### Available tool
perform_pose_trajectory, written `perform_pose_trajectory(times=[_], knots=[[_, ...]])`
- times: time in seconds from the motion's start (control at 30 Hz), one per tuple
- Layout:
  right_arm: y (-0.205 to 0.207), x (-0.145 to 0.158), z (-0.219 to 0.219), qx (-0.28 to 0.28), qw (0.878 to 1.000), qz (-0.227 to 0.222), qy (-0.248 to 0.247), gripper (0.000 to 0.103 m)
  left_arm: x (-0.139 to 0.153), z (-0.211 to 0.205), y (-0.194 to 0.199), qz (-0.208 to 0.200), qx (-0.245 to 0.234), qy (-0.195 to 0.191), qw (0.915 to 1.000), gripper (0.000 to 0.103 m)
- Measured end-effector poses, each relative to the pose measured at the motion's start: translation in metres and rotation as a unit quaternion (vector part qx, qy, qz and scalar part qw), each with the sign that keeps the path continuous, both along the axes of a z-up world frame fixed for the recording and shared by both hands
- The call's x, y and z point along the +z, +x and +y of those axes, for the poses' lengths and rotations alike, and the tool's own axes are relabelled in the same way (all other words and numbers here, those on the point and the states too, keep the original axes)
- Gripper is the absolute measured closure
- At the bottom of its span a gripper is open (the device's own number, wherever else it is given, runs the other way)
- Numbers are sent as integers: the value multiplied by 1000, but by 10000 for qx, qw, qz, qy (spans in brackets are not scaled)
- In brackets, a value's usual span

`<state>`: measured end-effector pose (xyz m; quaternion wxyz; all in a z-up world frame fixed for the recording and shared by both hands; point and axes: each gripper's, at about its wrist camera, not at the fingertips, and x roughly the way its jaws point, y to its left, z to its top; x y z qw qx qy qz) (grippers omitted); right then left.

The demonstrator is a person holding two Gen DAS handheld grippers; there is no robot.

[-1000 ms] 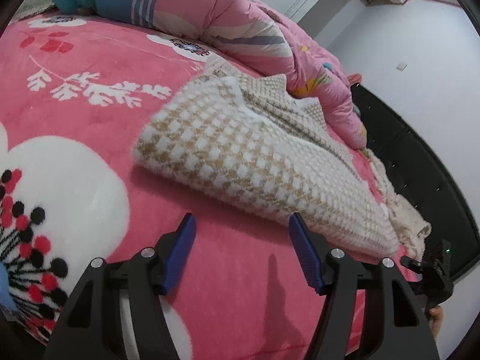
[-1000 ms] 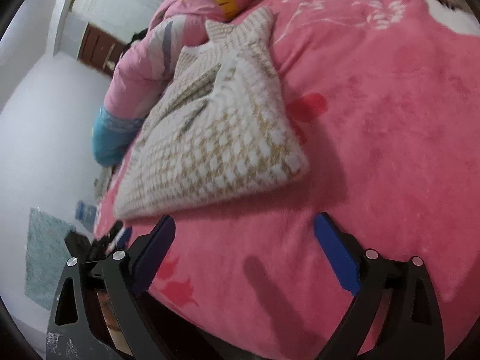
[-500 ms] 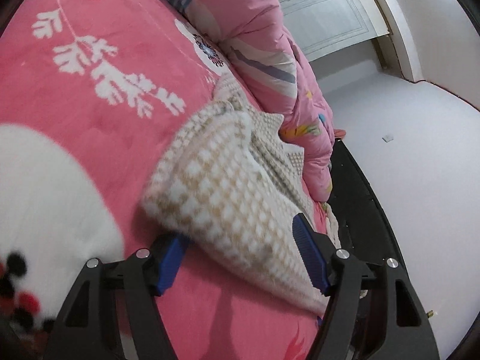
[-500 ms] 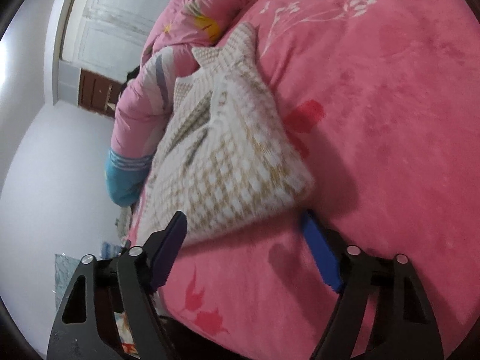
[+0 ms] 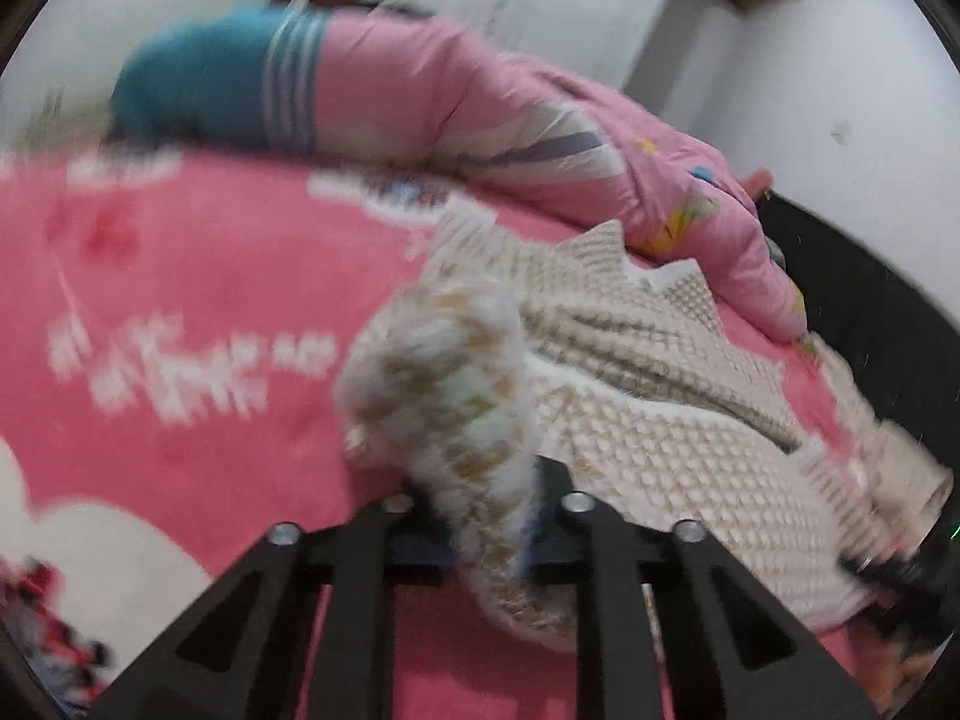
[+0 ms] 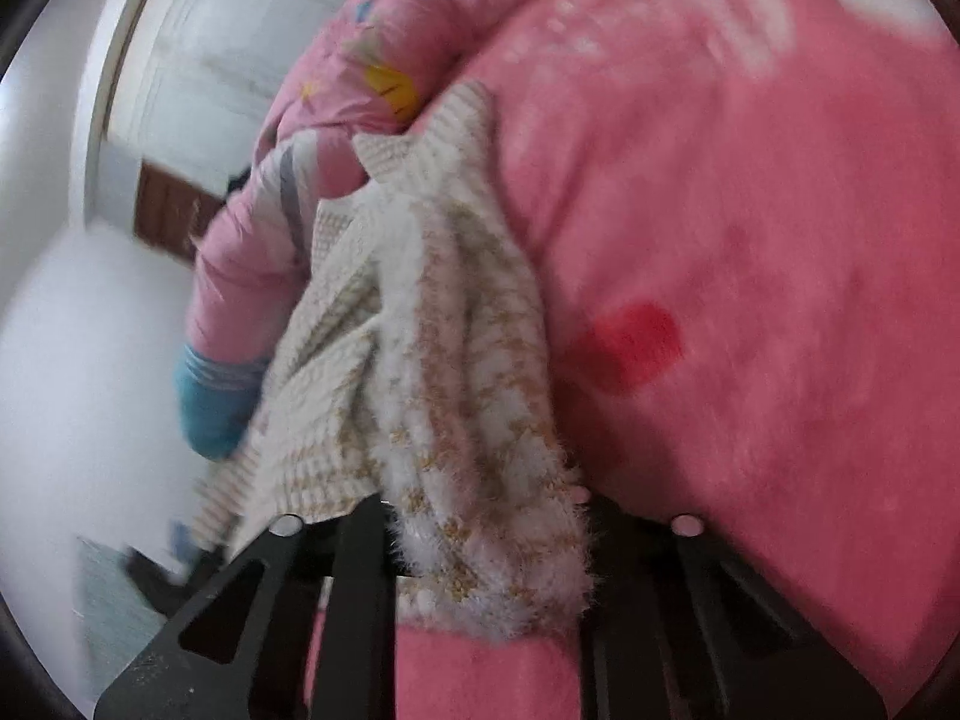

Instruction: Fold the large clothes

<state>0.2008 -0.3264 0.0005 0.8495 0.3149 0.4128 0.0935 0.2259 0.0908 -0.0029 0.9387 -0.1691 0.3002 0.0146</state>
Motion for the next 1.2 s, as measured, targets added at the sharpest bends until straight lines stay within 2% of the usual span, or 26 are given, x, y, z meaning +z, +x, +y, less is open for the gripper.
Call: perform_pose_trajectory(times=[0.1, 0.17, 0.3, 0.43, 0.5, 0.57, 0.67, 0.73, 0.8, 0.83, 0.87, 0.93, 0.97, 1.03, 1.1, 1.2], knots=[[-5, 26, 7, 65, 9991, -286, -307, 96, 24, -7, -14, -183, -151, 390, 9990, 93], [-11, 42, 6, 85, 9987, -434, -235, 96, 38, -8, -24, -222, -216, 483, 9984, 94], [-43, 65, -2, 203, 9972, -698, -152, 97, 59, 4, -57, -292, -269, 171, 9991, 94], [-97, 71, -15, 435, 9963, -737, -66, 97, 72, 1, -102, -284, -461, 183, 9984, 94], [-116, 66, -18, 468, 9965, -693, 49, 96, 71, 3, -130, -193, -582, 42, 9981, 94], [-134, 47, -29, 553, 9968, -500, 289, 93, 65, 5, -144, -72, -640, -100, 9979, 93], [-132, 2, -48, 446, 9954, 228, 820, 82, 34, 5, -144, 347, -780, -106, 9963, 84], [-132, -28, -69, 249, 9858, 793, 1457, 70, 7, 10, -139, 729, -635, -51, 9953, 73], [-144, -36, -92, 113, 9767, 689, 2029, 63, -3, 18, -145, 712, -634, -283, 9950, 70], [-153, -34, -107, -36, 9749, 547, 2157, 54, -5, 23, -148, 695, -653, -443, 9945, 67], [-161, -28, -121, -217, 9757, 392, 2144, 49, -6, 27, -151, 696, -656, -564, 9938, 65], [-180, -14, -153, -643, 9787, 119, 1947, 48, -9, 37, -157, 677, -511, -753, 9935, 48], [-187, -9, -164, -806, 9795, 50, 1846, 48, -9, 44, -160, 641, -365, -808, 9940, 44], [-200, 9, -177, -1076, 9837, -128, 1433, 48, -4, 59, -170, 448, -7, -924, 9947, 43], [-203, 25, -175, -1092, 9879, -252, 1074, 46, 5, 67, -176, 280, 132, -930, 9952, 43], [-187, 51, -141, -676, 9968, -397, 160, 39, 26, 63, -184, -48, 101, -656, 9978, 43]])
